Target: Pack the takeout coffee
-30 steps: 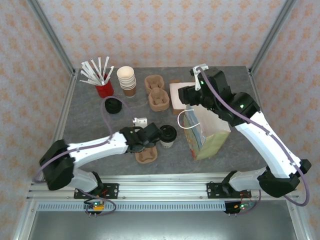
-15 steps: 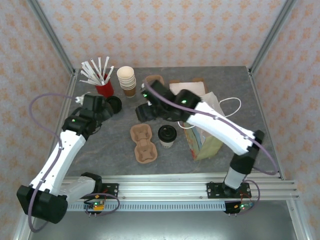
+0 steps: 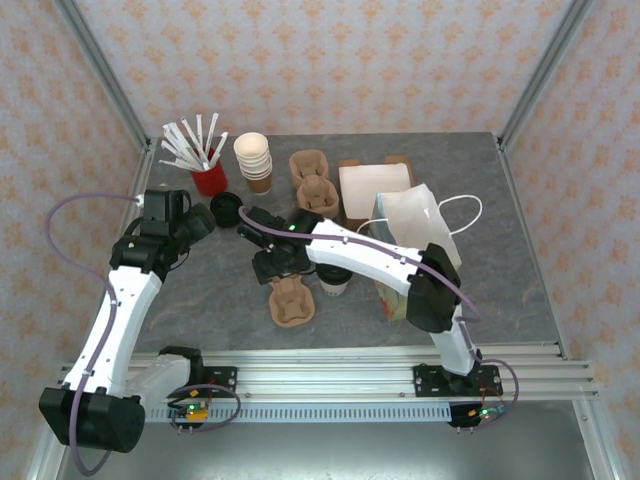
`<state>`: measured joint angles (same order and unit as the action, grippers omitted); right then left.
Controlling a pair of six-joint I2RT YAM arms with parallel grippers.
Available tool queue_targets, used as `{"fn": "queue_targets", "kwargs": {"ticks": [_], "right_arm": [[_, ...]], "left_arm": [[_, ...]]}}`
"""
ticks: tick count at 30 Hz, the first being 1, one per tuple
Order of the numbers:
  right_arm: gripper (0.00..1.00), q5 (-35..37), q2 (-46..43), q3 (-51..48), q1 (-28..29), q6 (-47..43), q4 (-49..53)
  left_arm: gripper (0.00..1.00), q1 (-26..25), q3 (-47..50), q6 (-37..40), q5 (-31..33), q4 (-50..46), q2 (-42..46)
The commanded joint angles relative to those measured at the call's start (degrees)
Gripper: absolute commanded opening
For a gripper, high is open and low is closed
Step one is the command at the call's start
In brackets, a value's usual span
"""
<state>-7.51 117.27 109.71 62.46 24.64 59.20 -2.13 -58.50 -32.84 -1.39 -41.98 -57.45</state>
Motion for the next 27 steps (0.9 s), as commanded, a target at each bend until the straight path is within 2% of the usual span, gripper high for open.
{"fn": "queue_targets", "kwargs": {"ticks": [1,11,27], "right_arm": [[0.66,1.6,2.6,-0.6,0.2,2.7,1.3],[0.63,3.1,8.1,-0.2,-0.4,3.0,1.5],[0.56,0.8,7.6,-4.4,-1.4,5.7,-1.9]], "left_arm": [[0.69,0.3,0.9,1.7,-0.9,0.9,1.3],[0.69,0.3,1.5,3.8,0.3,0.8,2.3],[0.7,0.3,2.2,3.8,0.1,1.0,3.0]]}}
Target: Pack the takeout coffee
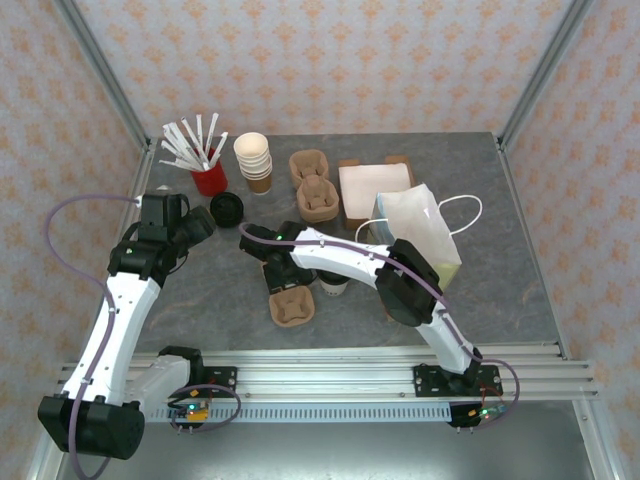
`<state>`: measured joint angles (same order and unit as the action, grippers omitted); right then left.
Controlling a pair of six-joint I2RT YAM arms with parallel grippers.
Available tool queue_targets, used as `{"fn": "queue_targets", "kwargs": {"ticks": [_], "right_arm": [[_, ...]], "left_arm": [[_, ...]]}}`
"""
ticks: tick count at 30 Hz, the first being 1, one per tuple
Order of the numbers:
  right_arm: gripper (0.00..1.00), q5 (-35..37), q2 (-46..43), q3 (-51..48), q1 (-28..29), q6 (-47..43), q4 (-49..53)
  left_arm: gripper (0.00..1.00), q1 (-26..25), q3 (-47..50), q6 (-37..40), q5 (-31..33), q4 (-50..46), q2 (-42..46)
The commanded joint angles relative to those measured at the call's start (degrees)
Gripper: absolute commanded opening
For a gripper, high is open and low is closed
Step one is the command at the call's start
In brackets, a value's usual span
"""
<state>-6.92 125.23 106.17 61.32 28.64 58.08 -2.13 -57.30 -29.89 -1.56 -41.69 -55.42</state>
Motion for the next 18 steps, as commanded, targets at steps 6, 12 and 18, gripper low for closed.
{"fn": "queue_targets", "kwargs": {"ticks": [6,12,18], "right_arm": [[0.52,0.4,-0.8,-1.6,-0.6,3.0,-1.6],[0.51,0.6,-1.0,-0.8,-0.5,3.0,-1.1],[0.51,0.5,-0.8,-0.4,-0.3,3.5,-0.7]], "left_arm": [[0.7,0.3,1.5,0.7,-0.4,1.3,1.2],[0.7,0.3,1.5,0.8,-0.3,1.4,1.3],[0.7,0.3,1.8,0.9,-0.4,1.7,1.2]]}}
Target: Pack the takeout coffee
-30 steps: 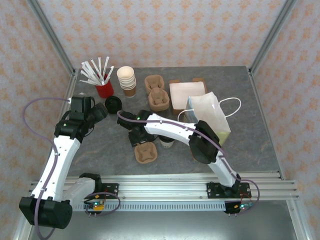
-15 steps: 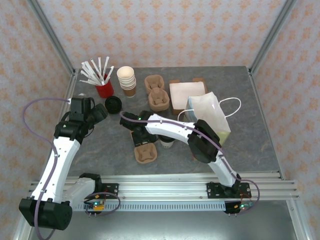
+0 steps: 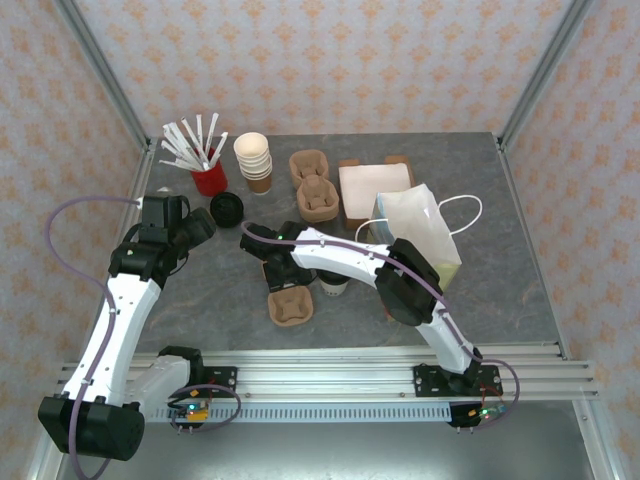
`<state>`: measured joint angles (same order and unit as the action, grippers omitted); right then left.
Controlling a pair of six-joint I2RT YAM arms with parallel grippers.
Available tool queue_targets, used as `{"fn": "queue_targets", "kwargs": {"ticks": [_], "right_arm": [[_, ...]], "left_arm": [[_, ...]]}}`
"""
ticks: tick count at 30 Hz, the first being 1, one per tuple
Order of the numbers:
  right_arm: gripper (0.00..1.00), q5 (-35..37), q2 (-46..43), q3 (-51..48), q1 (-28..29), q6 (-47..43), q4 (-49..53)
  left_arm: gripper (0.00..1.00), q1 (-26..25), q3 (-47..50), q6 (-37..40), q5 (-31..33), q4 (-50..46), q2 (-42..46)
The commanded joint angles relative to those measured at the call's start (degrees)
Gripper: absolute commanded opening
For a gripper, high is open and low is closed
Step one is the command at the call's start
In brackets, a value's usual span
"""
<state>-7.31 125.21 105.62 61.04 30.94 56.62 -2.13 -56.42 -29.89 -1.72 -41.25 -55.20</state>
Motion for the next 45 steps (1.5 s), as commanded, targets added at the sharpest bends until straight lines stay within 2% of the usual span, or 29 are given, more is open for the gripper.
{"fn": "queue_targets", "kwargs": {"ticks": [1,8,27,40,45], "right_arm": [[0.51,1.1,-0.7,-0.1,-0.1,1.3,0.8],[0.48,0.5,-0.6,-0.4,0.4,2.4,0.2],[0.48,1.0,0.8,-0.5,1.2,3.6,-0.2],[0.37,2.9,0.3,0.1,1.3,3.3,0.1],[0.36,3.8,-1.8,0.7,1.2,2.6,0.6]], "left_arm": [[0.7,0.3,1.0,1.0,-0.2,1.3,1.0],[0.7,0.3,1.1,1.0,-0.2,1.4,1.1],[0.7,0.3,1.7,0.9,-0.6,1.8,1.4],[0.7,0.4,1.9,1.1,-0.6,1.7,2.0],[0.7,0.3,1.7,1.2,-0.6,1.3,2.4]]}}
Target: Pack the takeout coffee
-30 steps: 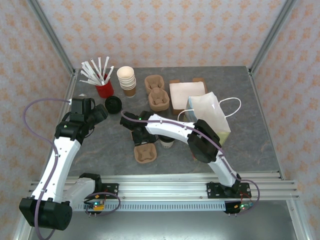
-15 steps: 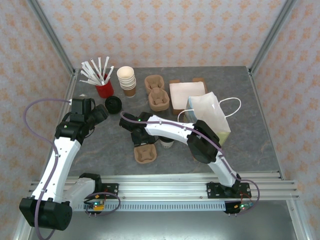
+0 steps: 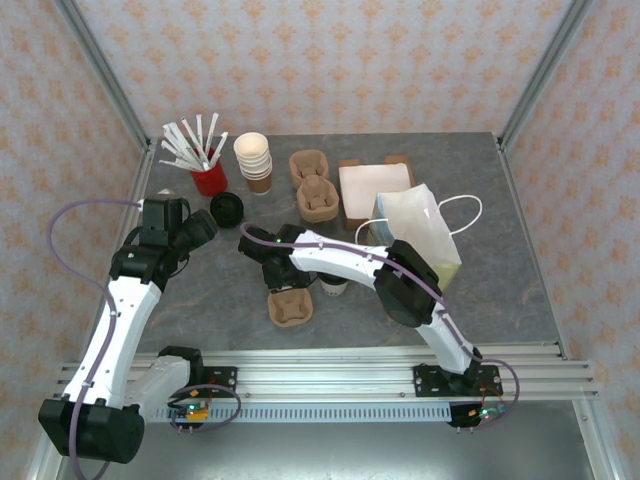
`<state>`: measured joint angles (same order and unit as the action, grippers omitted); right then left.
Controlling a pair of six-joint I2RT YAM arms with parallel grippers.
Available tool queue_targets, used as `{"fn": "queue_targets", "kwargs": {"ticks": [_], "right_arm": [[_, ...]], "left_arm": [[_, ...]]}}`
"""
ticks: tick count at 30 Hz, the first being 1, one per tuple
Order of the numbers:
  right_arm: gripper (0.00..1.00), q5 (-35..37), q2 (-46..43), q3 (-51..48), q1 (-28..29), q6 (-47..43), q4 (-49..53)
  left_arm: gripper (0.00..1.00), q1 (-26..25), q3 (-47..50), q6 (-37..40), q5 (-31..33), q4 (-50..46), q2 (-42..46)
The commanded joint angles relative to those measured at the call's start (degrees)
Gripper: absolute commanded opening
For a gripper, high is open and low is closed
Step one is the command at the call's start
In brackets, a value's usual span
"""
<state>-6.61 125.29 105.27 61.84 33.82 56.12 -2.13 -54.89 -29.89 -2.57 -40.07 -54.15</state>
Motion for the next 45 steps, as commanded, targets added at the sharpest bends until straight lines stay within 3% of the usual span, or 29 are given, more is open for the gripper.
{"fn": "queue_targets", "kwargs": {"ticks": [1,13,29,45], "right_arm": [[0.36,3.2,-2.2,1.1,0.5,-0.4,1.2],[0.45,2.1,-0.5,0.2,0.4,-0.5,1.0],[0.49,2.3,1.4,0.6,0.6,-0.3,1.3],[0.42,3.2,1.1,1.8,0.8,-0.5,2.4]], "left_arm": [[0.7,0.3,0.3,1.2,0.3,0.2,1.4],[0.7,0.3,0.1,1.4,0.2,-0.1,1.5],[0.7,0.3,0.4,1.5,0.0,0.3,1.5],[0.7,0.3,0.7,1.5,-0.3,0.5,1.6]]}}
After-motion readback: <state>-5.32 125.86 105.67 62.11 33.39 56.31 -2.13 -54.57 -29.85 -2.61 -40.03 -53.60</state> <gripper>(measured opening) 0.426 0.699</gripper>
